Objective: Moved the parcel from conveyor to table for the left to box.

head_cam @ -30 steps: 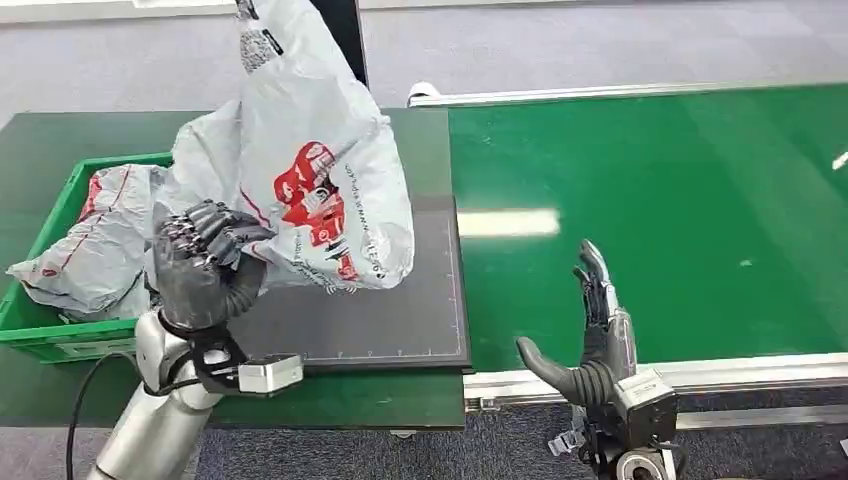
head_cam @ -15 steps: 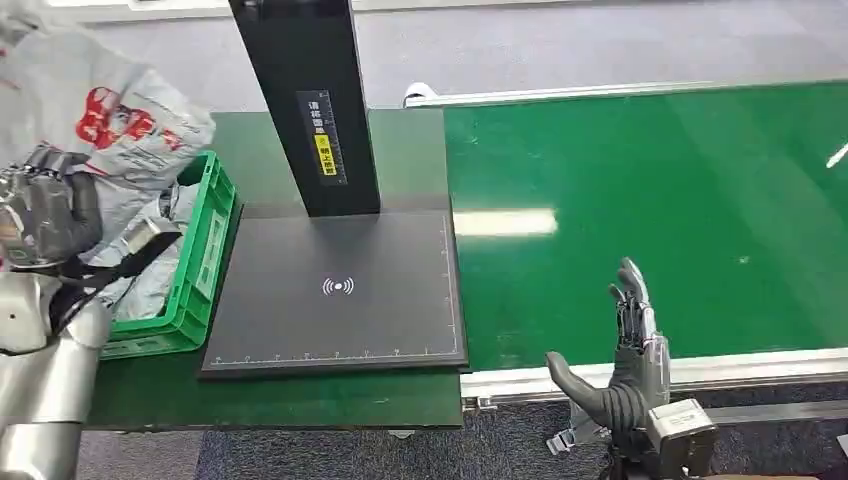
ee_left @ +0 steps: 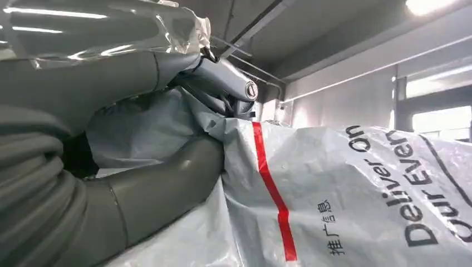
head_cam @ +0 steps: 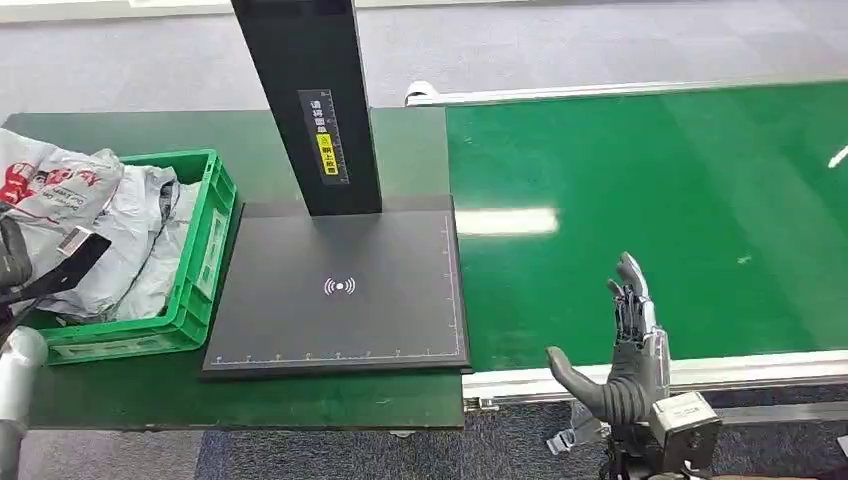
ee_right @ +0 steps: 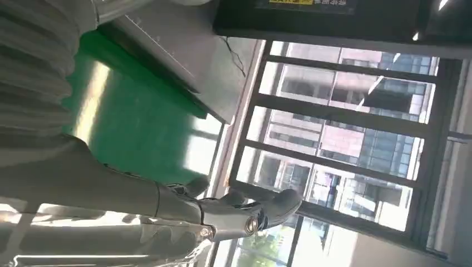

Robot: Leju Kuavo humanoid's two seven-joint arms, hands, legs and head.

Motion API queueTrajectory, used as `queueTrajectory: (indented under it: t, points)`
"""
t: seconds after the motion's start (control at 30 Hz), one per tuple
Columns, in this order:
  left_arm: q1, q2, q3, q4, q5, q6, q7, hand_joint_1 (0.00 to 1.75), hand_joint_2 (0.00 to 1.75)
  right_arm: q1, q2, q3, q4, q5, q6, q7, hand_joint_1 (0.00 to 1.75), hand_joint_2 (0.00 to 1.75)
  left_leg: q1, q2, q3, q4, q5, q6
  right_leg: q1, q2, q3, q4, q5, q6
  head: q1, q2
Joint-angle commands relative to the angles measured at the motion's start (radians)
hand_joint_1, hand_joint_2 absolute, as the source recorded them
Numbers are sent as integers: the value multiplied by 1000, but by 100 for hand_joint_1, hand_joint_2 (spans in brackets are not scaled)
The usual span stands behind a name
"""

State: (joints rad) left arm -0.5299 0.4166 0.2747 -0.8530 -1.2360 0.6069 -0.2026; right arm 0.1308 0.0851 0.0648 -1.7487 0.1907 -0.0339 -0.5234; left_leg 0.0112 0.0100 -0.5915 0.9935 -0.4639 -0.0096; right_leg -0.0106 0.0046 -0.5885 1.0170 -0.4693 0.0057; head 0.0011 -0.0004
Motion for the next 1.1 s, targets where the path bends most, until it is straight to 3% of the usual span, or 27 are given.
queueTrajectory:
  t: [0.03, 0.1, 0.13, 0.17, 0.37, 0.6, 0.63, 0.87, 1.0, 1.1]
  points:
    - [0, -24, 39, 102, -21, -11, 6, 175, 175, -23, 8, -23, 45, 5, 18, 4, 0, 175, 0, 0, 4, -3, 0, 1, 0, 0, 4, -3, 0, 0, 0, 0]
    - [16, -44, 47, 83, -11, -20, -6, 175, 175, -20, 2, -15, 59, 6, 26, -3, 0, 175, 0, -1, 3, -2, 0, 1, 0, -1, 3, -2, 0, 0, 0, 0]
    - [26, -56, 50, 66, 0, -26, -21, 59, 175, -20, 1, -13, 65, 6, 27, -5, 0, 175, 0, -2, 4, -3, 1, 1, 0, -2, 5, -4, 0, 0, 0, 0]
    - [40, -71, 55, 39, 32, -27, -46, 0, 175, -19, -1, -9, 71, 4, 32, -10, 0, 175, 0, -1, 4, -3, 0, 1, 0, -1, 4, -3, 0, 0, 0, 0]
    - [102, -141, 2, -161, 215, -76, -166, 0, 175, -49, -8, 15, 110, 3, 33, -12, 0, 175, 0, -3, 3, -2, 1, 1, 1, -3, 4, -3, 0, 0, 0, 0]
    - [67, -194, -118, -280, 324, -54, -233, 0, 175, -63, 8, -2, 91, 1, 14, 2, 0, 175, 0, -6, -1, 0, 1, 1, 0, -5, 1, -1, 0, 0, 0, 0]
    - [71, -215, -139, -323, 393, -64, -288, 0, 175, -63, 8, -6, 95, 1, 13, 4, 0, 175, 1, -7, 1, -1, 1, 1, 1, -6, 3, -2, 0, 0, 0, 0]
    - [146, -267, -242, -501, 470, -69, -313, 0, 175, -54, -1, 6, 124, 11, 8, -6, 0, 175, 0, -5, 3, -2, 0, 1, 0, -4, 4, -3, 0, 0, 0, 0]
    - [175, -311, -287, -620, 764, -257, -357, 0, 175, -81, -9, 7, 139, 8, 7, 1, 0, 175, 0, -4, 1, 0, 0, 1, 1, -4, 2, -2, 0, 0, 0, 0]
    - [185, -318, -297, -630, 758, -252, -356, 0, 175, -86, -12, 4, 144, 7, 7, 3, 0, 175, 0, -4, 1, -1, 0, 1, 0, -3, 2, -2, 0, 0, 0, 0]
